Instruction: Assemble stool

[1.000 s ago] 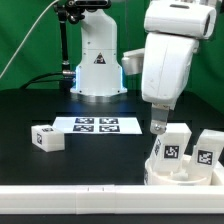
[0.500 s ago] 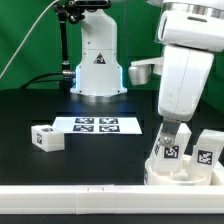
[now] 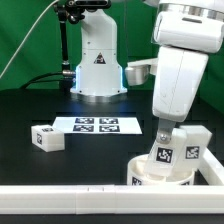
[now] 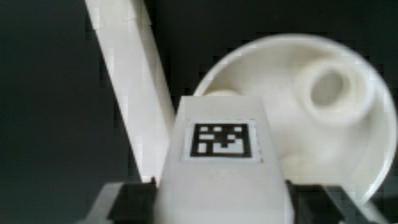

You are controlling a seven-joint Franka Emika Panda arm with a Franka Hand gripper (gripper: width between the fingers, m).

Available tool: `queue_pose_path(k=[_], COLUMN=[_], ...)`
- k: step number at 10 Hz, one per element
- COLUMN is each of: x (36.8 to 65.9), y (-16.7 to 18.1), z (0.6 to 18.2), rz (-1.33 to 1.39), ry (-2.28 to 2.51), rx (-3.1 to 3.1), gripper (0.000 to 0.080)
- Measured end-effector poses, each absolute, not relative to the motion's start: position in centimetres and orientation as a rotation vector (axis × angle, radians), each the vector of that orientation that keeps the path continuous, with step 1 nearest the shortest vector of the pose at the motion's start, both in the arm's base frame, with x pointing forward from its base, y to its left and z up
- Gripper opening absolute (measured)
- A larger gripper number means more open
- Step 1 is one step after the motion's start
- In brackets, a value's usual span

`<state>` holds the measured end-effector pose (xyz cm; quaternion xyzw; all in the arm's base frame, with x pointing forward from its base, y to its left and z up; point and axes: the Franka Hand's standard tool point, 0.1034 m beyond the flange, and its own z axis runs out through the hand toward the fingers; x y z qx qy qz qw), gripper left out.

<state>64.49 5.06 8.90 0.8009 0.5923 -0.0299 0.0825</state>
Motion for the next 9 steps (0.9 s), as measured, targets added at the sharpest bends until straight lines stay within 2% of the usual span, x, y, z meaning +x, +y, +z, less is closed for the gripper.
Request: queue_pose_path(k=[4,9], x=[64.51,64.18], y=[4.85,4.12], z=[8.89,8.69], rz=[-0.084,-0.032], ry=[1.711,0.97], rx=[2.433,2.834], gripper=[0.0338,0.034])
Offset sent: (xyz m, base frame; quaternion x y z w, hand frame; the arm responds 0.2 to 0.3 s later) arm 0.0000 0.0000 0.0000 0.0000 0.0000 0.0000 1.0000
